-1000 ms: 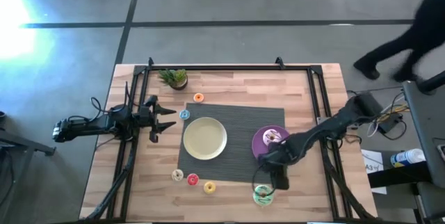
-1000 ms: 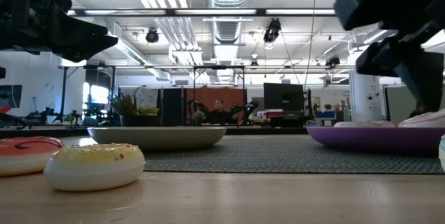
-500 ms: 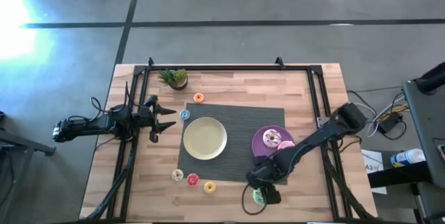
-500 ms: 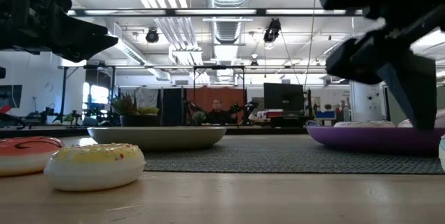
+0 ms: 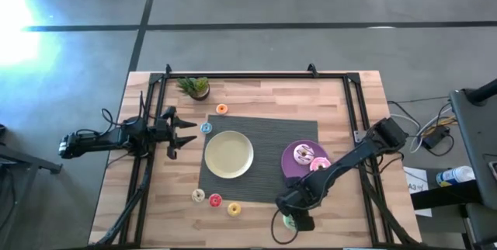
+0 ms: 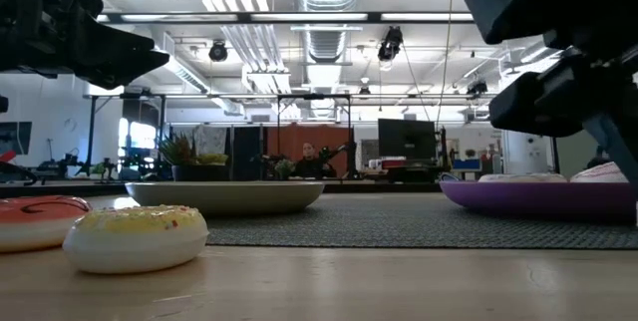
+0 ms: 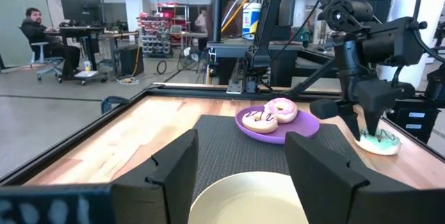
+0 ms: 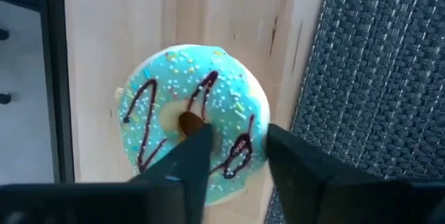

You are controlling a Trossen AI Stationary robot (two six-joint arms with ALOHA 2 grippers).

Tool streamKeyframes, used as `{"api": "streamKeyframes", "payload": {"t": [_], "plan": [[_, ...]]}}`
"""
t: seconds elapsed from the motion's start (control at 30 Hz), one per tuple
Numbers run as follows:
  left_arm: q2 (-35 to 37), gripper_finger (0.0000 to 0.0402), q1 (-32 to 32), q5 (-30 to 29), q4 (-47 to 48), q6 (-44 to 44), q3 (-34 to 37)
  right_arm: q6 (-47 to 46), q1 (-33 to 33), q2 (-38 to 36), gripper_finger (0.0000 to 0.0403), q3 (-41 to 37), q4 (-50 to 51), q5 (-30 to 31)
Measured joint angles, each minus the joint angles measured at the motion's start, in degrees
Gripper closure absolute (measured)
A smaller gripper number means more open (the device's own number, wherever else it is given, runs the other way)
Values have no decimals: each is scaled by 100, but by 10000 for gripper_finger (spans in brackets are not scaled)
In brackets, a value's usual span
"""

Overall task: Pick & Place donuts
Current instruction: Put the large green donut on the purple plate

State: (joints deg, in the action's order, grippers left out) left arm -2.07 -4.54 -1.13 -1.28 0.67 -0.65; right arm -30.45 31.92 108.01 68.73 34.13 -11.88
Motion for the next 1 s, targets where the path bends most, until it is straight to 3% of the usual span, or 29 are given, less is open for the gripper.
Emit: {"api": "streamKeyframes", "payload": {"t": [0.27,0.37,0.53,0.77,1.0], "plan": [[-2,212,0,0,0,0,-2,-391,-4,0,380,26,371,-17],[0,212,0,0,0,0,-2,-370,-4,-77,388,150,677,34],[-2,212,0,0,0,-2,-2,-515,-64,-377,389,462,1511,812],[-2,211,0,0,0,-1,-1,-2586,-537,-1337,390,-171,2053,1945],[-2,211,0,0,0,-2,0,-4157,-1044,-2338,383,-1476,1871,1665]]}}
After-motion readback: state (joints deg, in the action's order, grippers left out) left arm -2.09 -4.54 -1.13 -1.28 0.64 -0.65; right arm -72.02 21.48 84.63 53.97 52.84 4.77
